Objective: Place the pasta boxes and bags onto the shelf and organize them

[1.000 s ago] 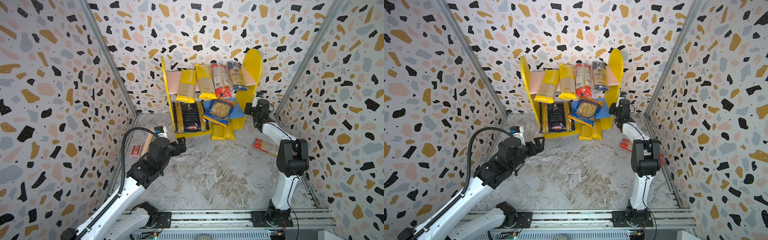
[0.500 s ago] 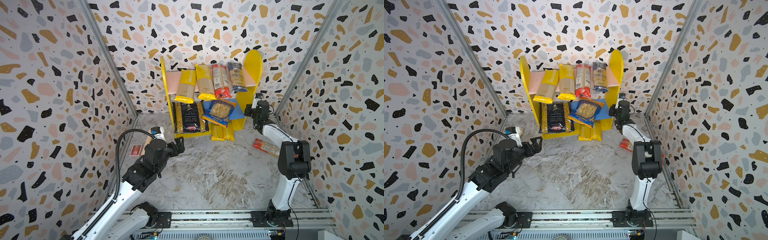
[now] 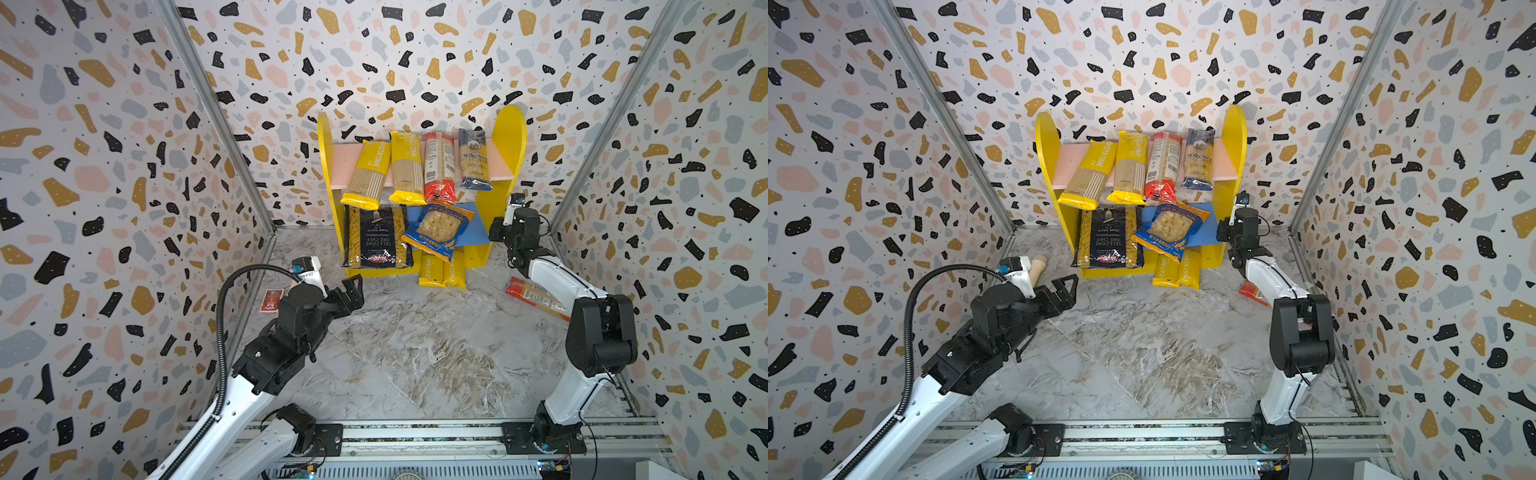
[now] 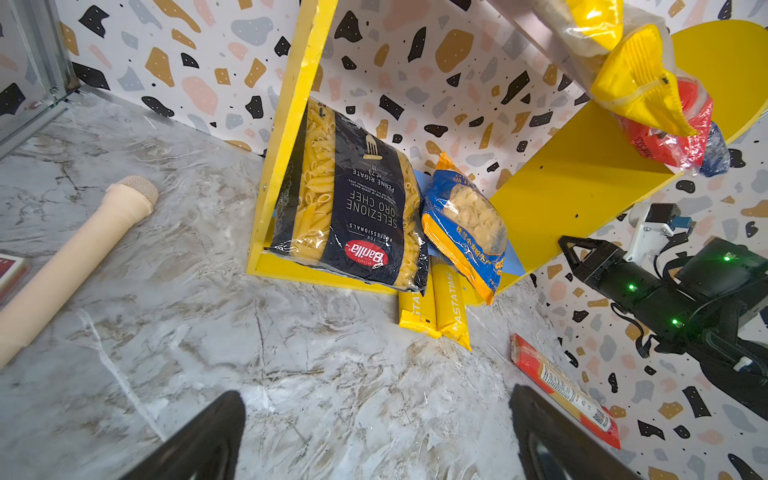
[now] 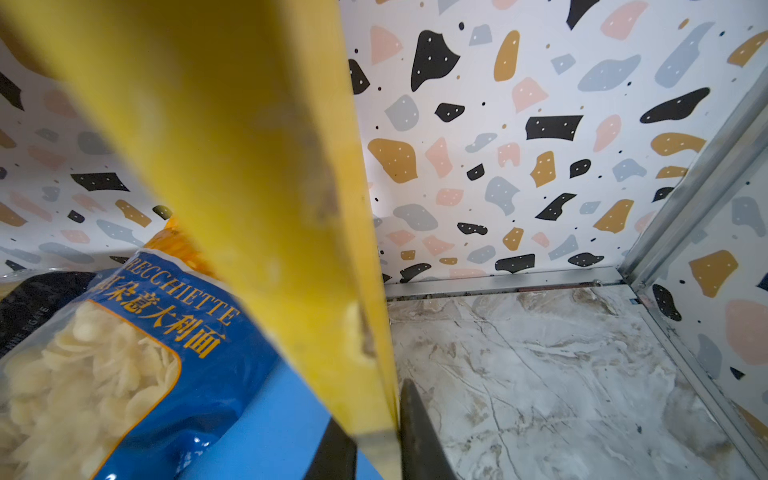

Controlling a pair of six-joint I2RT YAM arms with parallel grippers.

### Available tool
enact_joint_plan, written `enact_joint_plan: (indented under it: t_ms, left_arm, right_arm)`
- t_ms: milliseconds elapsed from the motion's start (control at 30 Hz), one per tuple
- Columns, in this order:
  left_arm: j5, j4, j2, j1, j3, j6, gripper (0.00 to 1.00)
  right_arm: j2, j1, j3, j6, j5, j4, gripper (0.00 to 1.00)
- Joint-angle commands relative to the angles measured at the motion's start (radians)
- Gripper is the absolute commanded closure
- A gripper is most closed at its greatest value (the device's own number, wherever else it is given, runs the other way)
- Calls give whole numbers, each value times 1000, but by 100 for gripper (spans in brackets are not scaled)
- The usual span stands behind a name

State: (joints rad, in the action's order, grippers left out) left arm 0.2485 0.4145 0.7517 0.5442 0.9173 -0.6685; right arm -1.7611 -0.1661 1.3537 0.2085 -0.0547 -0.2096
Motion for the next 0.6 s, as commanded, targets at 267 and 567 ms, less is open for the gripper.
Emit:
enact_joint_plan:
  t_ms: [267,567]
  left_arm:
    - [-2,39,-90,-4,-20,1,0]
    - [-16,64,-142,-6,-39,6,0]
  right_arm:
    - [194,-96,-76,49,56,67,100]
    - [309,-102,-107,70,20,206,74]
